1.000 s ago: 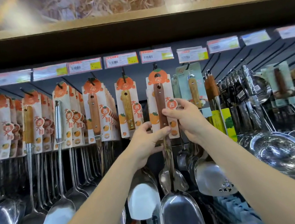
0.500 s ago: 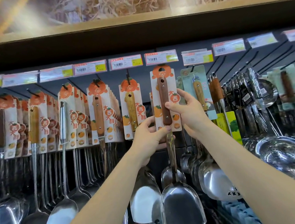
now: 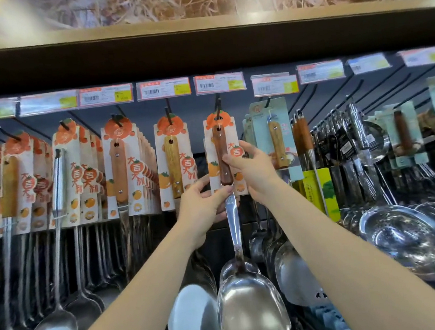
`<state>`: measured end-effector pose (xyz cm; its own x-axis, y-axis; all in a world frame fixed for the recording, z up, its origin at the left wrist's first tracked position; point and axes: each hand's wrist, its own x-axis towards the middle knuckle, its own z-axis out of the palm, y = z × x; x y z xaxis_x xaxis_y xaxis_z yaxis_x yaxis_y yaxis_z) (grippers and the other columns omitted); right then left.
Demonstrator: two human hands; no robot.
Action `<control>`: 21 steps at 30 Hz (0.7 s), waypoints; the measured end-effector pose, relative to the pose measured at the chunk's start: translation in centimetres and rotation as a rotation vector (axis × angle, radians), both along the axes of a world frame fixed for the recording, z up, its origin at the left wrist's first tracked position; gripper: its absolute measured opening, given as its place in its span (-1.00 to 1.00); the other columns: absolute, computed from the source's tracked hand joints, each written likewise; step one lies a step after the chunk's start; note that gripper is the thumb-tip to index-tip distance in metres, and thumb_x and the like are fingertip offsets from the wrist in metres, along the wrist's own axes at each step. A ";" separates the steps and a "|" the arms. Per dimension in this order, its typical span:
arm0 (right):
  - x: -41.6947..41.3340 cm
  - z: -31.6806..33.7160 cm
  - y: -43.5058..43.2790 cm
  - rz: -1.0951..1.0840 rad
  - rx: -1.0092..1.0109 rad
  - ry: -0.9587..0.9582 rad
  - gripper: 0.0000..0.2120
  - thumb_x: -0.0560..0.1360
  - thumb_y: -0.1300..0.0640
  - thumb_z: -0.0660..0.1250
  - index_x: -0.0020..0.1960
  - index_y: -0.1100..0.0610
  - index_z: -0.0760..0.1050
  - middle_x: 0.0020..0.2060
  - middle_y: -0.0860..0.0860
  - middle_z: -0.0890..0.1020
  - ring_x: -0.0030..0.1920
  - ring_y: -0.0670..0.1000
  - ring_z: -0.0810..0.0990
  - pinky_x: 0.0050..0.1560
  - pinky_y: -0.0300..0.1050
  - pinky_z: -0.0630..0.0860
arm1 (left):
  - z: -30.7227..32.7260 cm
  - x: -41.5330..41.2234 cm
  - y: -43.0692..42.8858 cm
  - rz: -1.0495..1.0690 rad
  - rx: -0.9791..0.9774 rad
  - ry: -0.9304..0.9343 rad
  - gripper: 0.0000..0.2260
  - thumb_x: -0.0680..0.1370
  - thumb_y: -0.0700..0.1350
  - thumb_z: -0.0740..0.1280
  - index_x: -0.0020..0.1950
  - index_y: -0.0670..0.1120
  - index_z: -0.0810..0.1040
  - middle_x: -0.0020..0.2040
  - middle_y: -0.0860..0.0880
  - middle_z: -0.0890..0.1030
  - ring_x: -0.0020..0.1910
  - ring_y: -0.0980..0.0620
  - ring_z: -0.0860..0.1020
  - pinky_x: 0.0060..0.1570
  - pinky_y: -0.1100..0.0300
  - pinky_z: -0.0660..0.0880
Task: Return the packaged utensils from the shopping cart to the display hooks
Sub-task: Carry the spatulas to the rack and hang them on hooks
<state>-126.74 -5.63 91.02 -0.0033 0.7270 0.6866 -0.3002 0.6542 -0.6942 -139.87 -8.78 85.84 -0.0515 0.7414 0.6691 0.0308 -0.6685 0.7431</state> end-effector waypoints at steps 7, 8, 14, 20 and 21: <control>-0.9 -0.3 2.2 -0.151 -0.010 -0.103 -0.44 0.58 0.21 0.44 0.54 0.07 0.38 0.07 -0.01 0.66 -0.01 -0.02 0.67 -0.16 -0.17 0.63 | -0.8 -0.1 2.7 0.069 0.012 -0.040 -0.76 0.58 -0.21 0.46 0.18 0.06 0.61 -0.22 -0.02 0.73 -0.36 0.15 0.64 -0.28 0.23 0.61; -1.1 -0.4 2.6 -0.183 -0.004 -0.114 -0.44 0.58 0.20 0.44 0.53 0.07 0.37 0.12 0.01 0.65 0.04 0.02 0.66 -0.11 -0.15 0.63 | -0.8 0.0 3.1 0.074 0.009 -0.036 -0.75 0.59 -0.23 0.45 0.21 0.03 0.61 -0.25 0.00 0.72 -0.39 0.18 0.62 -0.30 0.24 0.61; -1.5 -0.8 3.9 -0.308 -0.011 -0.223 -0.48 0.57 0.13 0.46 0.48 0.06 0.39 0.22 0.04 0.65 0.15 0.06 0.64 0.05 -0.03 0.64 | -0.9 0.3 5.2 0.127 -0.028 -0.044 -0.74 0.60 -0.23 0.42 0.14 0.14 0.62 -0.11 -0.08 0.75 -0.20 0.04 0.69 -0.28 0.22 0.63; -1.4 -1.1 5.6 -0.285 -0.027 -0.267 -0.37 0.56 0.16 0.48 0.55 0.04 0.31 0.24 -0.02 0.57 0.13 -0.01 0.55 -0.19 -0.26 0.53 | -1.2 0.5 6.9 0.292 -0.003 0.005 -0.75 0.60 -0.12 0.42 0.13 0.25 0.60 -0.01 0.01 0.73 -0.03 -0.02 0.71 -0.01 -0.02 0.69; -1.5 -1.1 5.8 -0.284 -0.038 -0.273 -0.36 0.56 0.16 0.48 0.56 0.03 0.30 0.27 -0.01 0.56 0.16 0.00 0.54 -0.07 -0.17 0.60 | -1.2 0.5 7.1 0.302 0.003 0.008 -0.75 0.60 -0.12 0.42 0.03 0.28 0.58 -0.02 0.02 0.73 -0.03 -0.01 0.70 0.00 -0.02 0.68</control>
